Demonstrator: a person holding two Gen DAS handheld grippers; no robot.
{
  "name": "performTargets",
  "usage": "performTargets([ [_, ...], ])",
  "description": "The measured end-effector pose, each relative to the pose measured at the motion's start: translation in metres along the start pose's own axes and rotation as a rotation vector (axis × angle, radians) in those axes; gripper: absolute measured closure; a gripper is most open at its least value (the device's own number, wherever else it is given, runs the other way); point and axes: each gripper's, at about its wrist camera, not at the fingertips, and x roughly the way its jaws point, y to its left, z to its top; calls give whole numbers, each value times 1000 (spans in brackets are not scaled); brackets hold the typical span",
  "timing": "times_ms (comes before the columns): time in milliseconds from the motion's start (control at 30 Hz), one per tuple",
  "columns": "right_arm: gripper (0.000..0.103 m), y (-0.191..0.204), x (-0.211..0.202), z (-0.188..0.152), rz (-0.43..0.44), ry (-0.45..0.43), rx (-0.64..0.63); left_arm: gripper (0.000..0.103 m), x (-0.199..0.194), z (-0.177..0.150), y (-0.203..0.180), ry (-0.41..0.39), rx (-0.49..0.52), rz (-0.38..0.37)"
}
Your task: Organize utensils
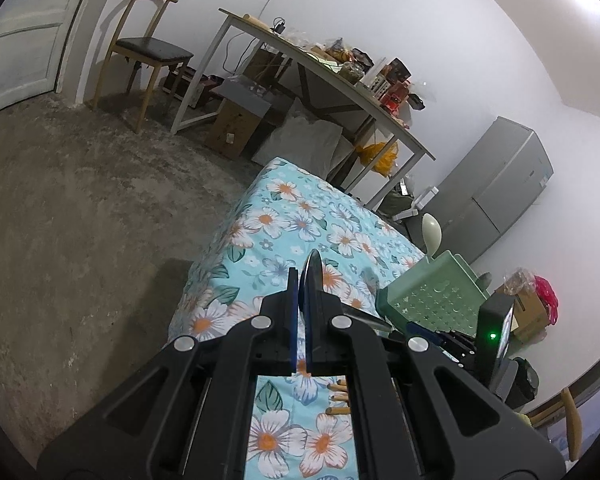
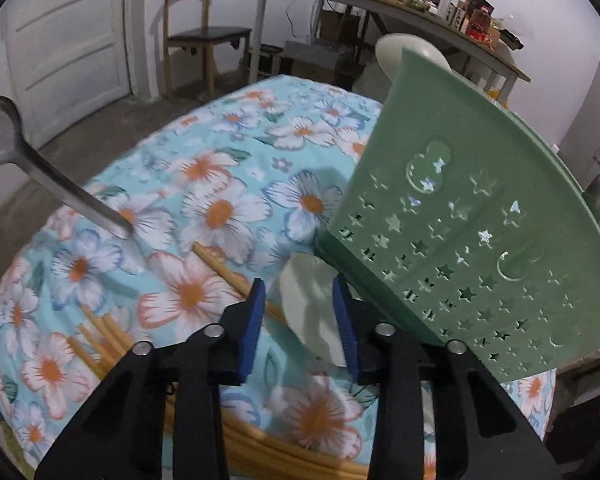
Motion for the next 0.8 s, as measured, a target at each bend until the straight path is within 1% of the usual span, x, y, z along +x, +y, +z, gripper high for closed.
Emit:
performTargets([
  [67, 76, -1, 3, -1, -10, 13, -3, 102, 1, 0, 0, -2, 0, 0],
  [267, 77, 3, 9, -5, -49, 31, -33, 102, 2, 0, 1, 2, 1, 13],
  [300, 79, 4, 9, -4, -61, 32, -37, 102, 1, 0, 2, -1, 0, 13],
  [333, 88, 4, 10, -4, -74, 31, -38, 102, 1, -1, 3, -3, -3, 15],
  [367, 92, 3, 9, -3, -80, 25, -33, 102, 1, -1, 4, -3, -7, 14],
  [433, 95, 2, 6, -3, -74, 17, -25, 102, 1, -2, 6, -2, -12, 14],
  [467, 96, 2, 4, -2, -85, 16, -24, 102, 1, -2, 6, -2, -12, 15],
  [667, 98, 3, -24, -6, -89, -57, -33, 102, -2, -4, 4, -11, -6, 4],
  [800, 99, -3, -49, -10, -73, -110, -7, 102, -6, -8, -1, -11, 6, -1],
])
